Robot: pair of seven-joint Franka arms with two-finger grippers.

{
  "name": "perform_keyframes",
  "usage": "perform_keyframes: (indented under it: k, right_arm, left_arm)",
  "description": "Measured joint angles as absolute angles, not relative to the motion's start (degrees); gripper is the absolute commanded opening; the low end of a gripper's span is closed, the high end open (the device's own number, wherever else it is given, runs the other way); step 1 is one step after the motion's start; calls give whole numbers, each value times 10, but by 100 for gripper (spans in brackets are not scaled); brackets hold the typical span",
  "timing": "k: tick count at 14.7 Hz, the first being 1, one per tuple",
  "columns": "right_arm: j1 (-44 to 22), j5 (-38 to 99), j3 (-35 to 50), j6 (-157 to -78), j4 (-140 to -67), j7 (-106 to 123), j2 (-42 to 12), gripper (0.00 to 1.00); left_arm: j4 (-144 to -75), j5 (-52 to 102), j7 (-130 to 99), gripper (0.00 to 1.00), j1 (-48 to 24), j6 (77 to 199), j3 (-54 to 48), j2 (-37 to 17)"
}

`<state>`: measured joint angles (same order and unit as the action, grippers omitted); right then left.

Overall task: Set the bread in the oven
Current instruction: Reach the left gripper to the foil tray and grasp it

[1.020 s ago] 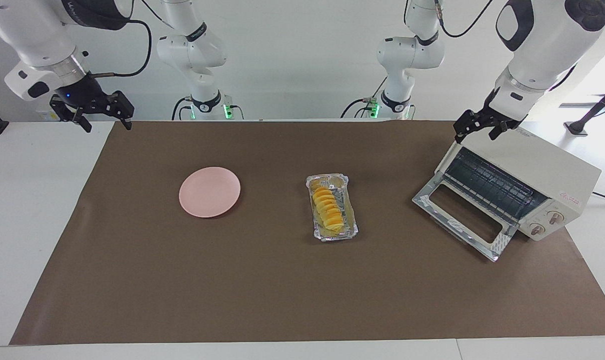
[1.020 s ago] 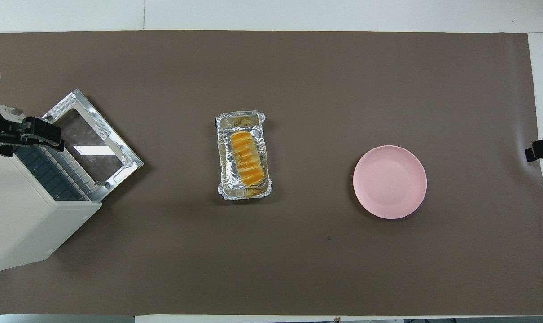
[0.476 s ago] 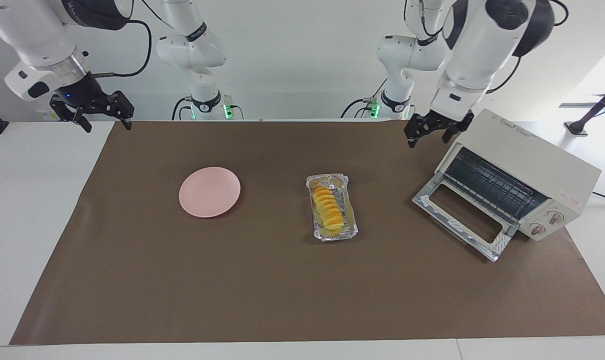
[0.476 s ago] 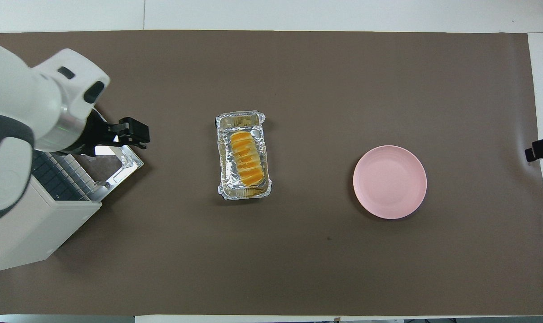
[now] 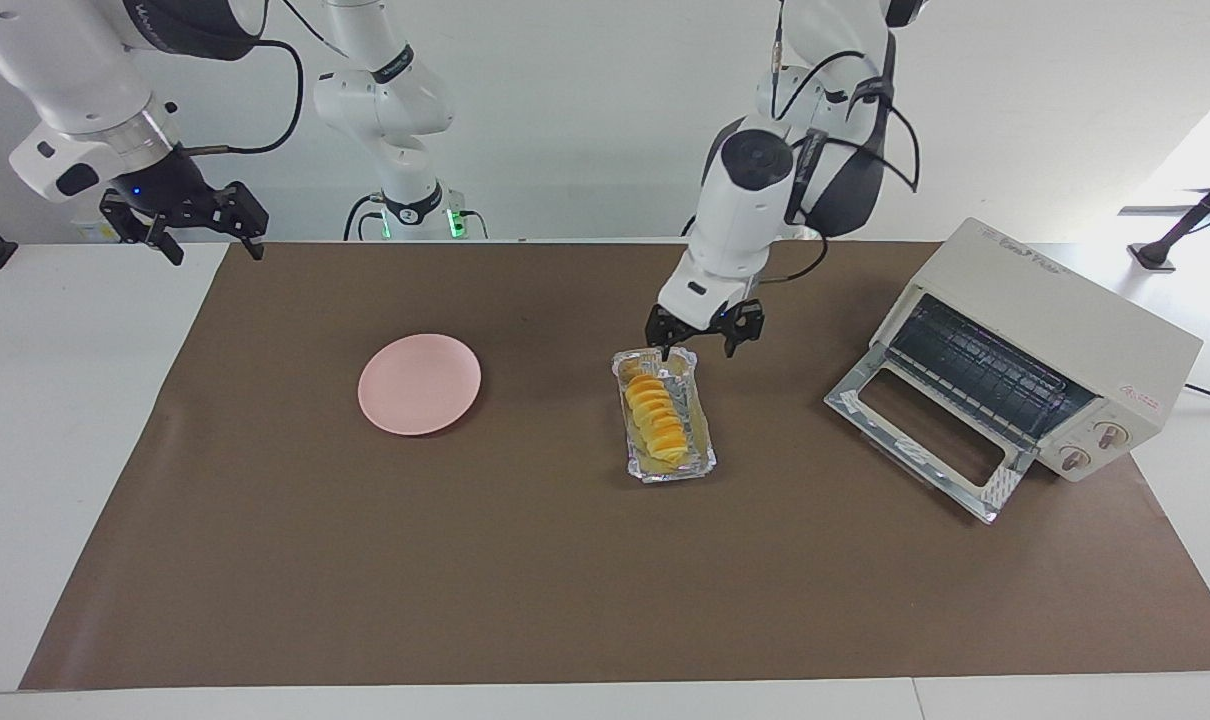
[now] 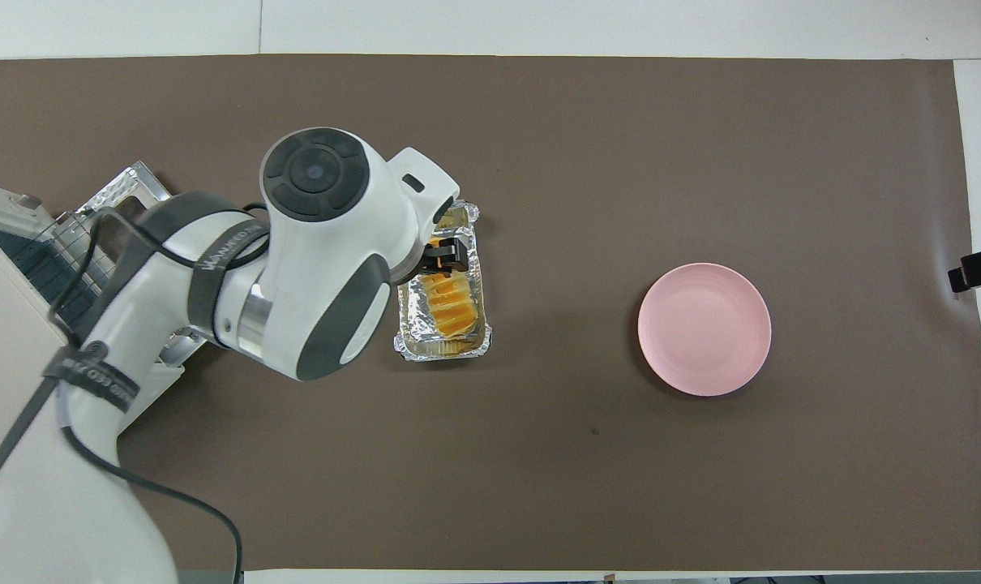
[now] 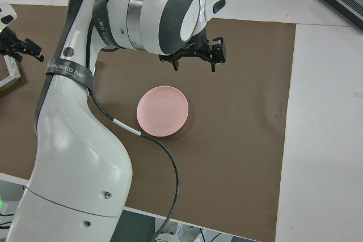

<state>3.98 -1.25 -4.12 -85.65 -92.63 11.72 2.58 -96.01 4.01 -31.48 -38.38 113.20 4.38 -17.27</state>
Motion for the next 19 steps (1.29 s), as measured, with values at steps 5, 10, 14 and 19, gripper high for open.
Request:
perform_keyframes:
  k: [5, 10, 14, 19]
  right_arm:
    - [40, -13, -41, -856, -926, 117, 26, 100]
    - [40, -13, -41, -856, -926, 117, 26, 100]
    - [40, -13, -41, -856, -926, 117, 26, 100]
    - [40, -13, -41, -856, -926, 117, 26, 100]
  left_arm:
    - [-879, 41, -356, 98, -430, 1153, 46, -302]
    - [-862, 41, -364, 77, -439, 1153, 46, -315]
    - [-862, 39, -365, 53, -448, 1153, 47, -327]
    - [-862, 36, -382, 0, -455, 1153, 50, -334]
